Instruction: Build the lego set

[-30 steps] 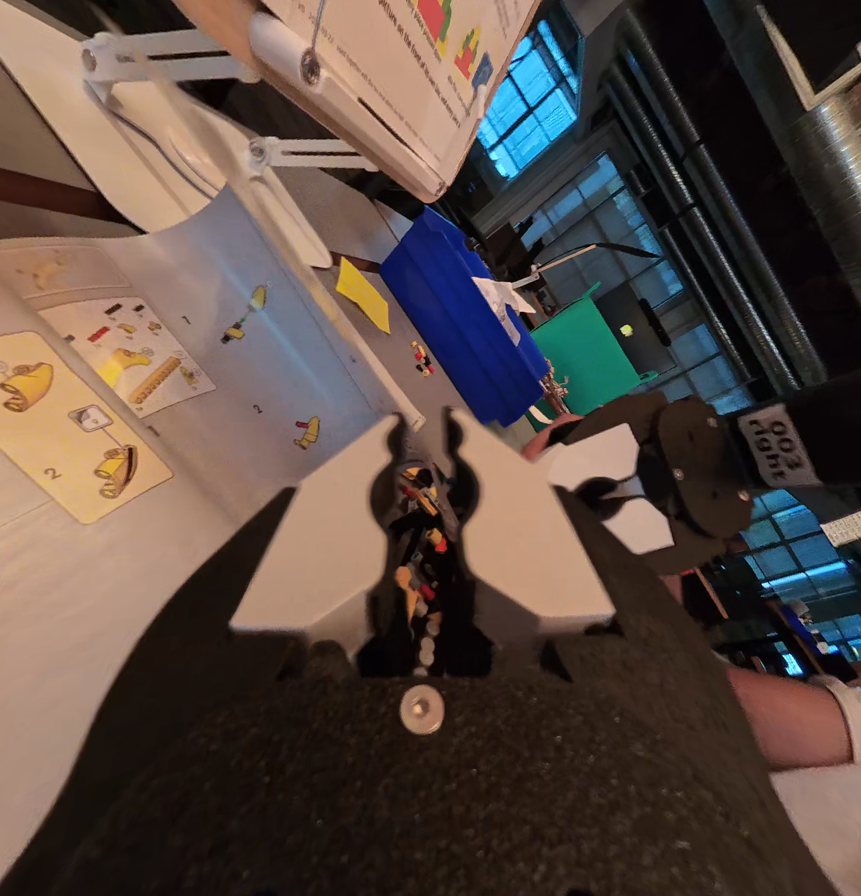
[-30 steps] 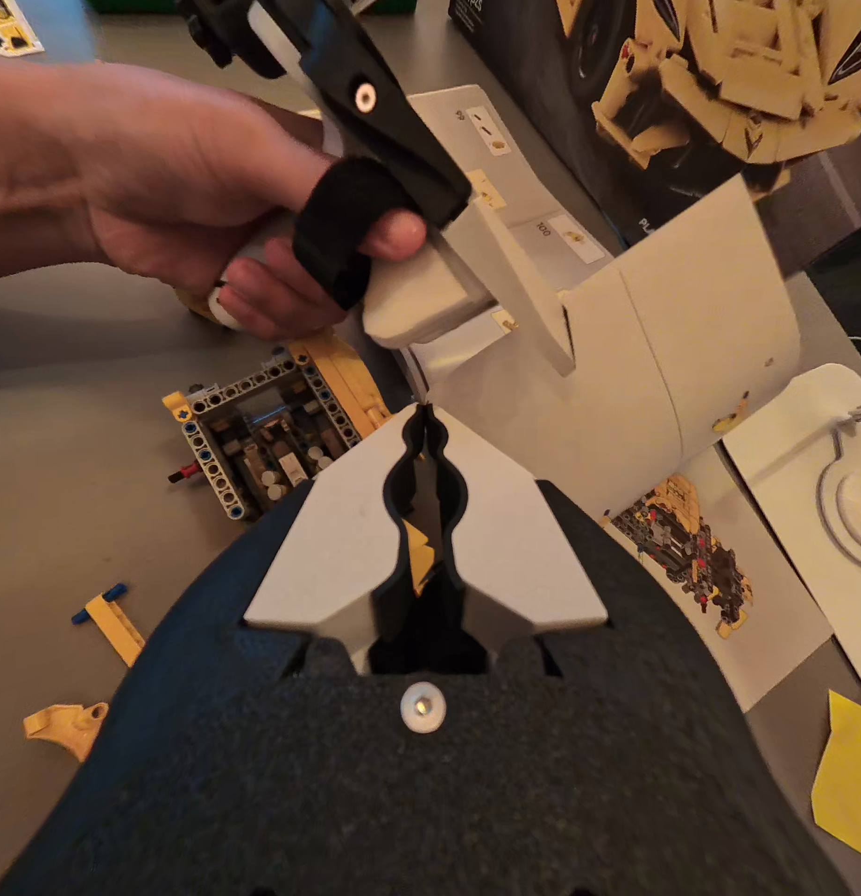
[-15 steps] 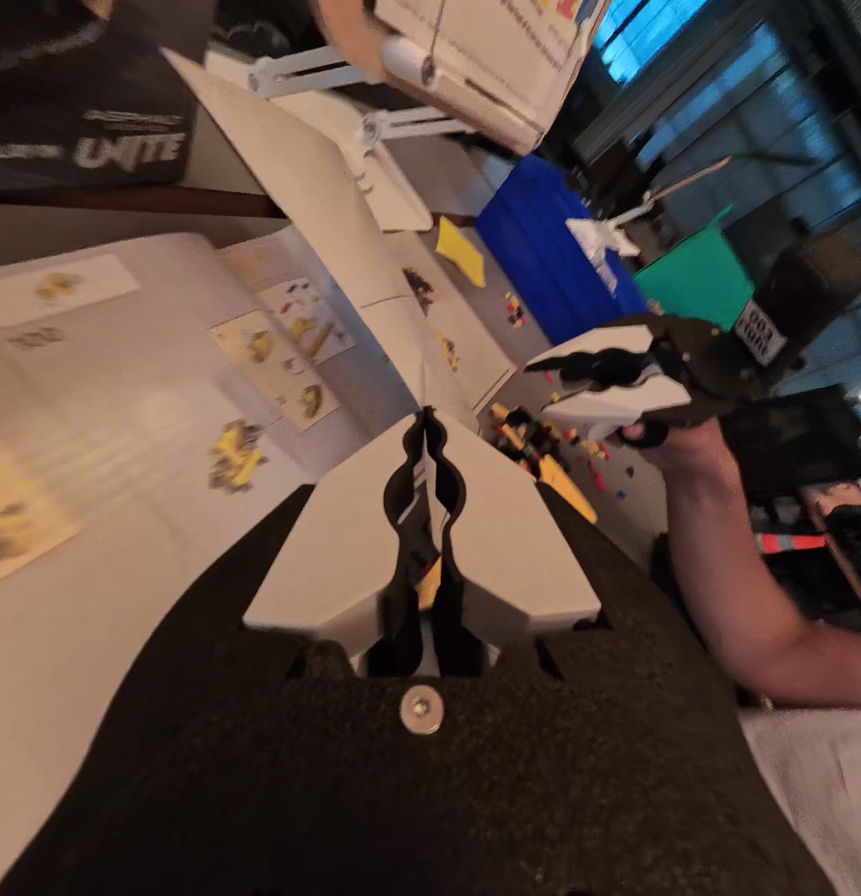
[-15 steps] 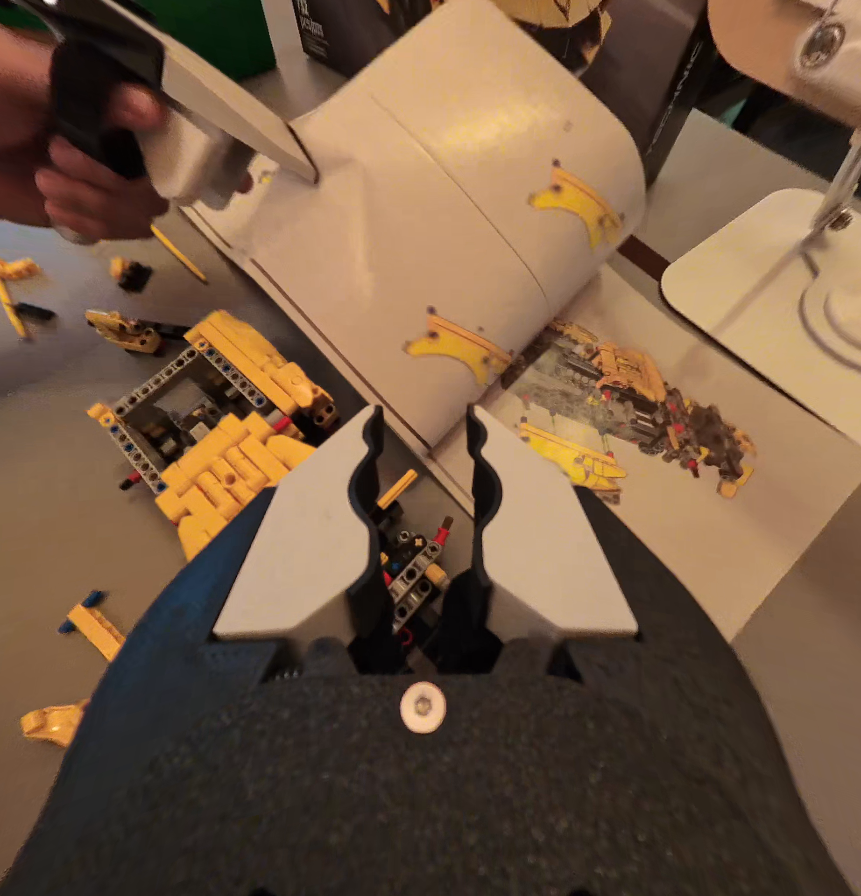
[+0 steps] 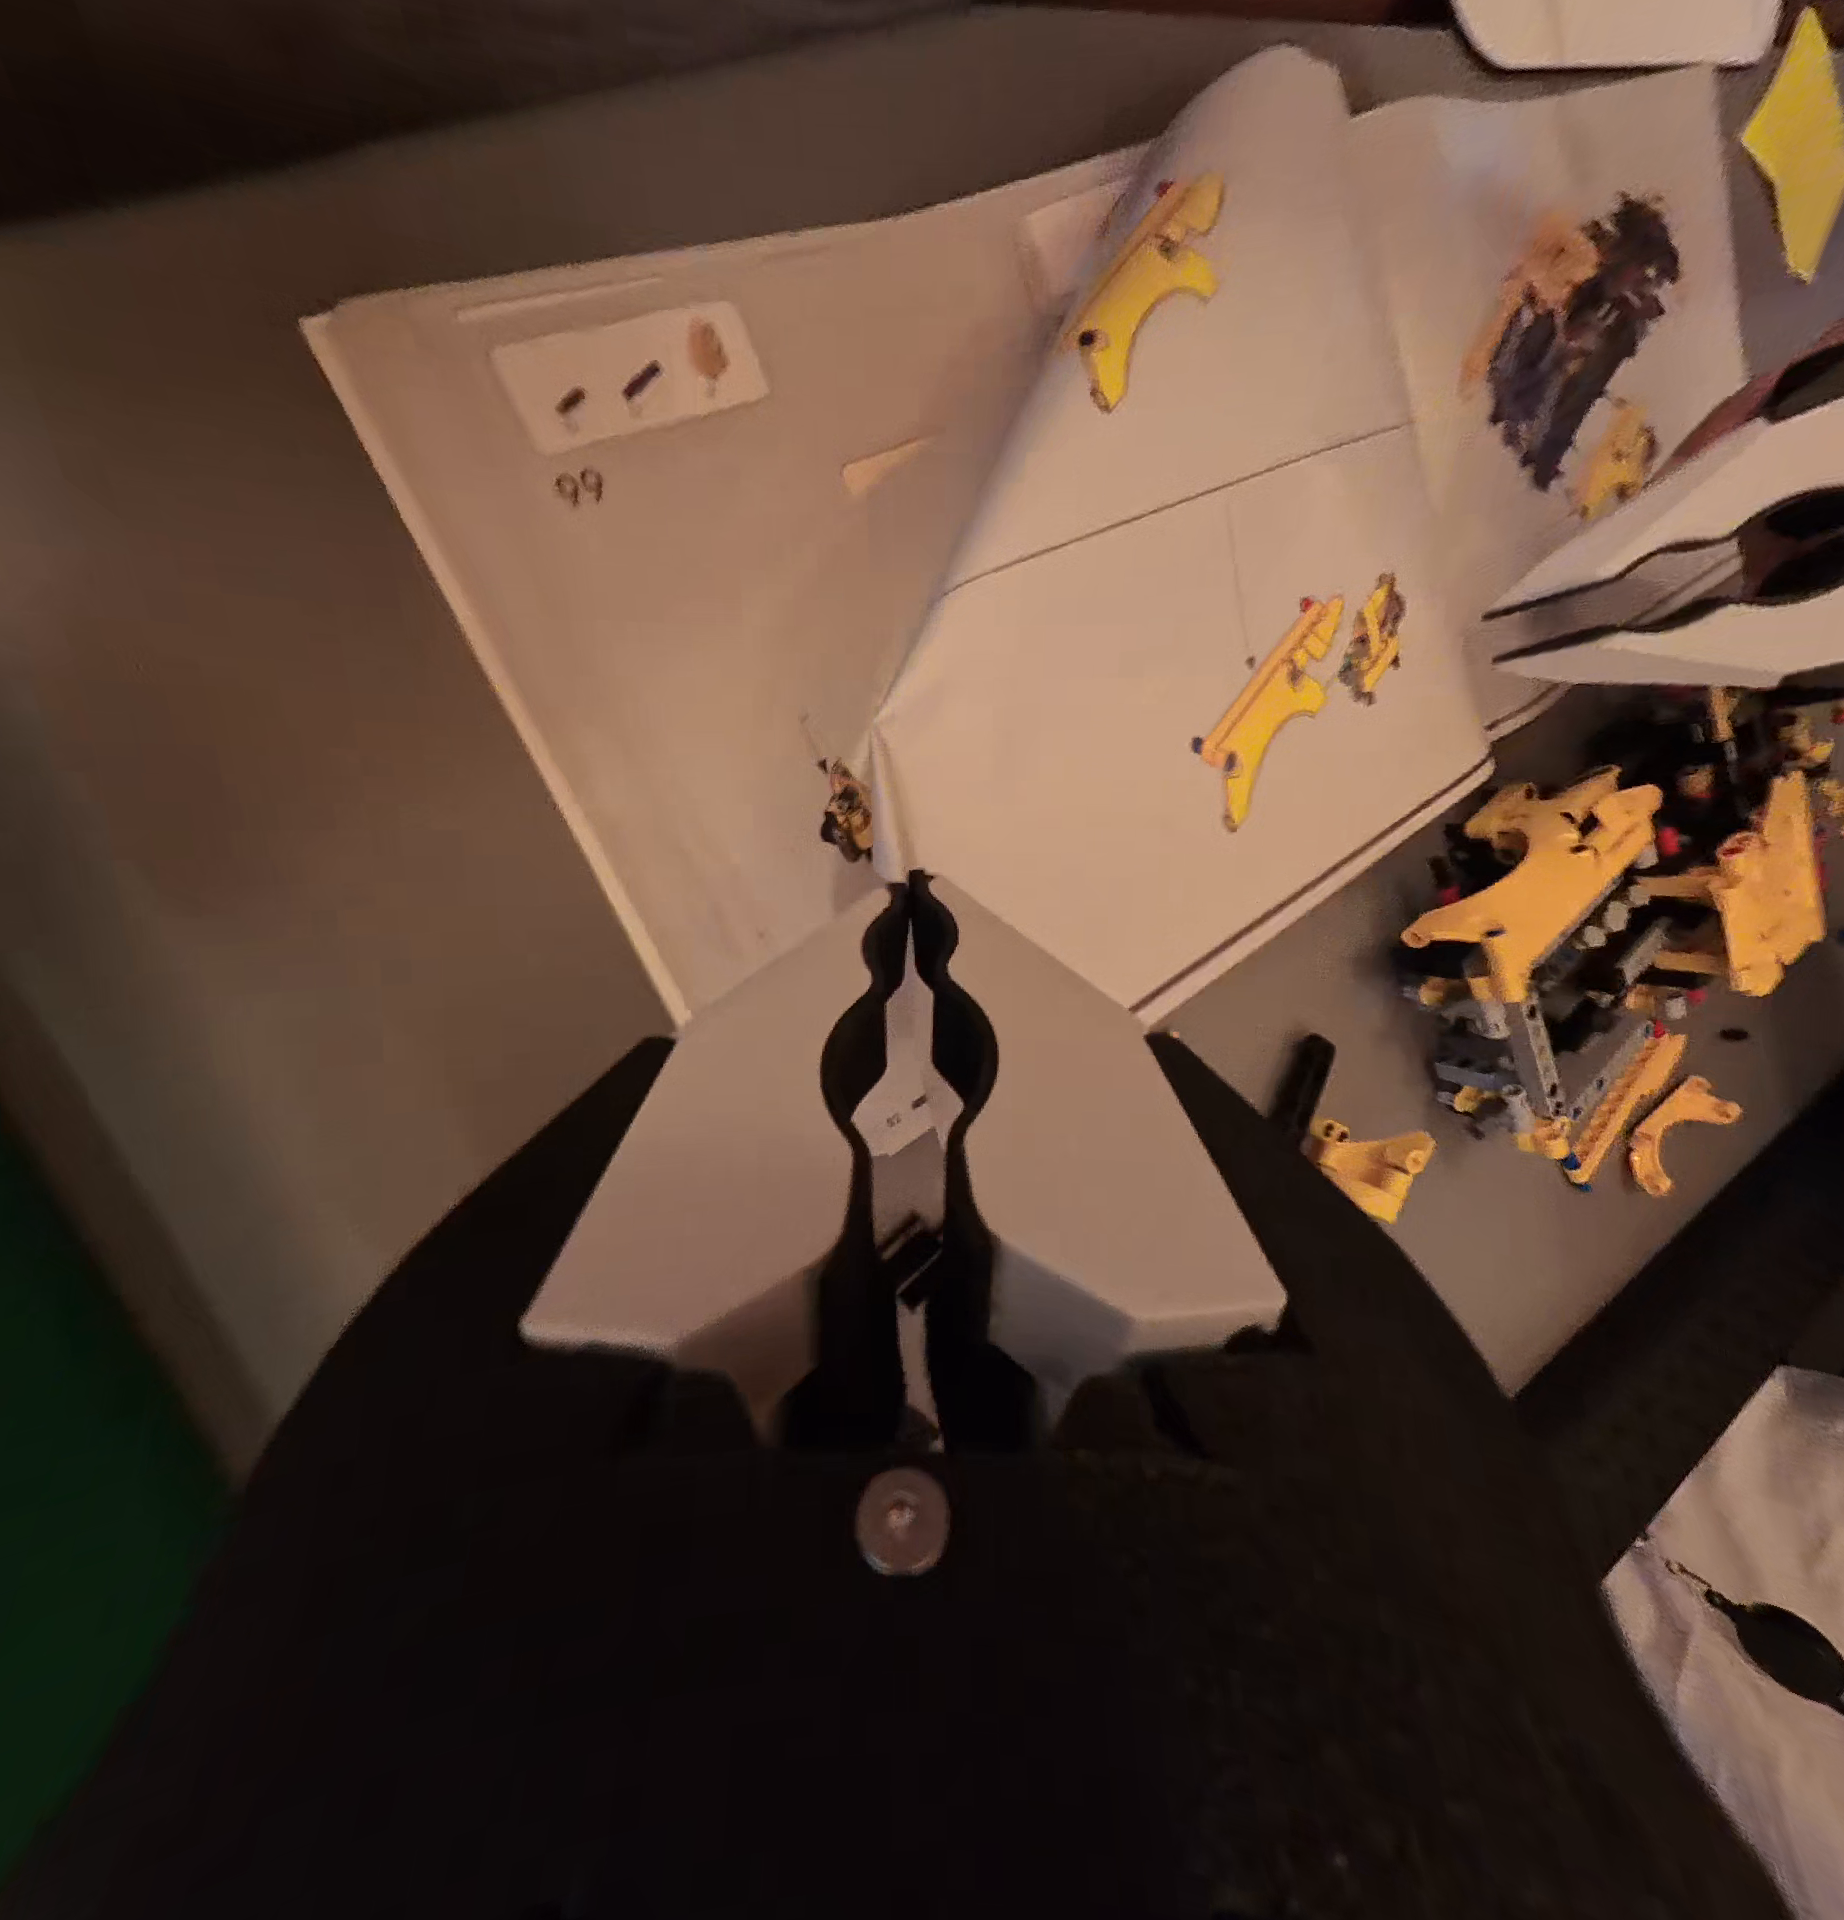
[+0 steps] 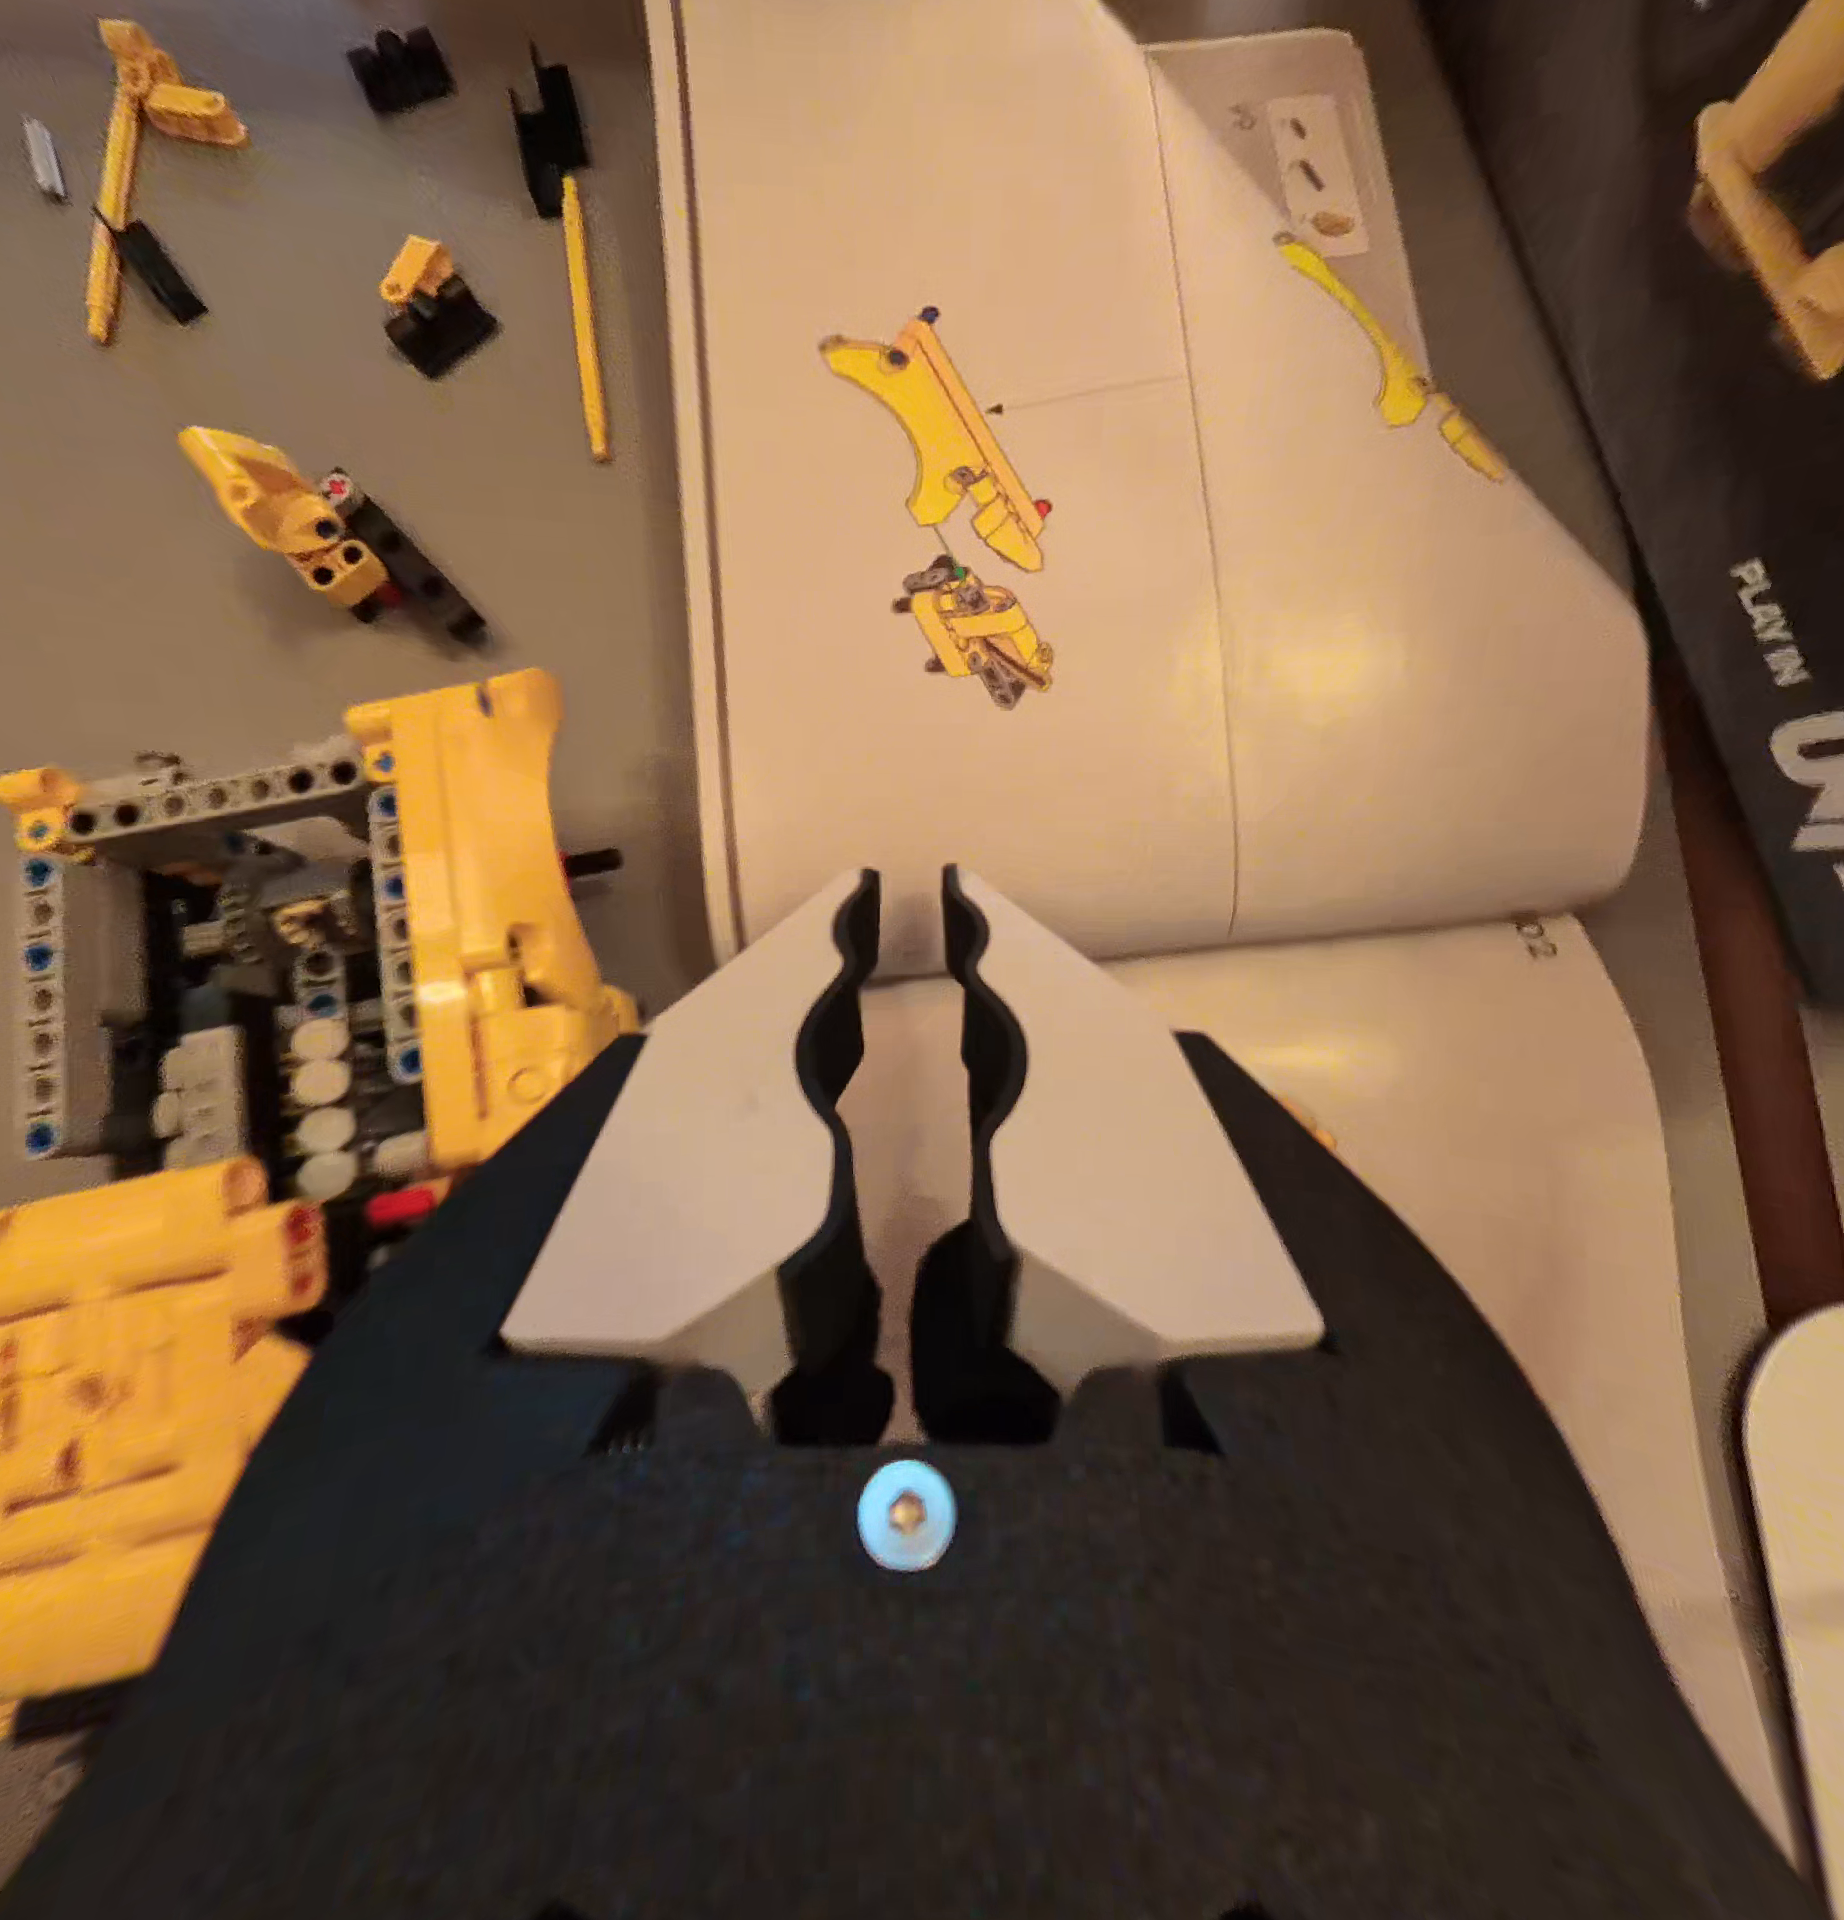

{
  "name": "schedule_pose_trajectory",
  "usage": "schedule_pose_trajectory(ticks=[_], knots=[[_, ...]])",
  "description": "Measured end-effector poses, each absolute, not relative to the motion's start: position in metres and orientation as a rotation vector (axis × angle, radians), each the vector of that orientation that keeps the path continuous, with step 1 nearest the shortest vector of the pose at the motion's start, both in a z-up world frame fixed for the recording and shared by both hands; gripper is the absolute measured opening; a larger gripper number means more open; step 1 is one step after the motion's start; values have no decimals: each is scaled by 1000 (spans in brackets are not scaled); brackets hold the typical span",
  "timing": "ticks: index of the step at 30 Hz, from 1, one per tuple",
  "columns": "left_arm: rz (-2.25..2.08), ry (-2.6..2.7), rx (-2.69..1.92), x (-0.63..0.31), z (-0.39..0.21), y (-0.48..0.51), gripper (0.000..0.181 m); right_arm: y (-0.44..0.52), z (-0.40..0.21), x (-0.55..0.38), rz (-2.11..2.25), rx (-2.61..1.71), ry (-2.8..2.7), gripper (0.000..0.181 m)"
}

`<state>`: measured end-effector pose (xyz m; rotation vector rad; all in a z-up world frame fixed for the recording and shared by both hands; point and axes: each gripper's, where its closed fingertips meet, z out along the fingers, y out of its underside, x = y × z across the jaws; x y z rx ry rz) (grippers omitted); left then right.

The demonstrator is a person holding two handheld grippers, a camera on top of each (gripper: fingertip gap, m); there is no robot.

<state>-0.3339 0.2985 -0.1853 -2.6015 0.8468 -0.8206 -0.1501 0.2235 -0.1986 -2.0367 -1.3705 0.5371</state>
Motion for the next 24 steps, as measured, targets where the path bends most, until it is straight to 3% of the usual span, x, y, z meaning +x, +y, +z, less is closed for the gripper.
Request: schedule_pose_trajectory(ticks=[7, 10, 16, 18, 24], knots=[[-524, 945, -2608, -346, -205, 299, 4, 237, -217, -159, 564, -2076, -1412, 0], [-305, 850, -2485, -355, -180, 317, 19, 237, -225, -162, 521, -2104, -1466, 0], [-365, 679, -2064, -323, -106, 330, 10, 238, -232, -168, 448, -2172, -1548, 0], [-512, 801, -2188, -297, -142, 315, 5, 238, -233, -168, 439, -2197, -1560, 0], [-347, 854, -2432, -305, -229, 314, 0, 238, -229, -170, 542, -2203, -1530, 0]])
